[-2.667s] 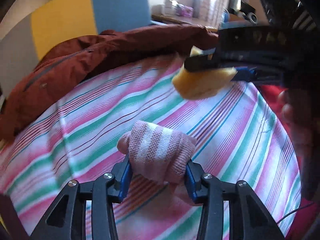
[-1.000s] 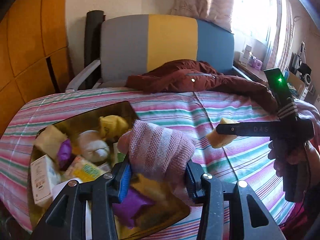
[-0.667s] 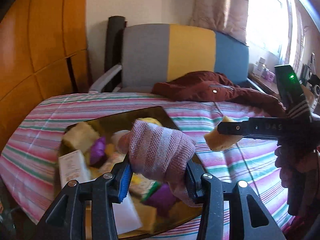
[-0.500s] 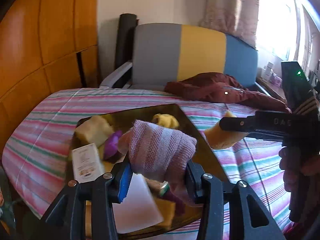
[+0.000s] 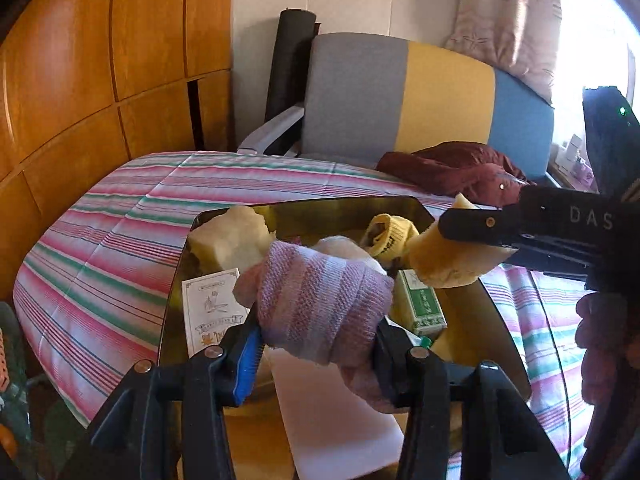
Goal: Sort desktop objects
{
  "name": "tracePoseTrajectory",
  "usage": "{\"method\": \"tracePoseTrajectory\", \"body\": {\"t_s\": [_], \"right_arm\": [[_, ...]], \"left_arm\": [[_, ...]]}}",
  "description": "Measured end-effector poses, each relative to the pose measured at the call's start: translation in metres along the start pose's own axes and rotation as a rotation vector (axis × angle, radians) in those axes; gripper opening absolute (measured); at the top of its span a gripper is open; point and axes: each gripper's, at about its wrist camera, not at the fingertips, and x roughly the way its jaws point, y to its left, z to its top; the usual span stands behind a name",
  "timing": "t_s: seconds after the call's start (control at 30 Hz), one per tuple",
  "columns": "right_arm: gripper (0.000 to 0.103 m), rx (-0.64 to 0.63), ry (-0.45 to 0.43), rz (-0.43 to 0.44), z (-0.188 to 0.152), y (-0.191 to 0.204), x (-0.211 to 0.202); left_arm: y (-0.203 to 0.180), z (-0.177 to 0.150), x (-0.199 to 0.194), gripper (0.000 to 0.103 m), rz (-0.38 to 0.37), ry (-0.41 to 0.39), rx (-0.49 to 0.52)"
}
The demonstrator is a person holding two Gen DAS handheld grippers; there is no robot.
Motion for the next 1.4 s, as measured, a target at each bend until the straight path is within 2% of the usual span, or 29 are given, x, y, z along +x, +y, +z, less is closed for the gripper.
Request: {"method": "tracePoseTrajectory", "body": {"t_s": [0.23, 0.67, 1.03, 1.4], "right_arm": [[0.084, 0.011, 0.016, 0.029, 0.008, 0.008, 0.016], [0.092, 0.020, -0.007, 0.022, -0.012, 0.004, -0.005], [0.098, -0.051, -0.044, -0.069, -0.057, 0.013, -0.034], [0.099, -0.147, -0.065, -0.193, -0.103, 0.022, -0.048]], "left_arm": [[0.001, 0.002, 0.009, 0.057, 0.016, 0.007, -0.010], [0.005, -0.001, -0.008, 0.080, 0.055, -0.009, -0.024], [0.009, -0.002, -0.058, 0.081, 0.121, -0.087, -0.038], [-0.003, -0.001, -0.097, 0.081, 0.092, -0.131, -0.066]]}}
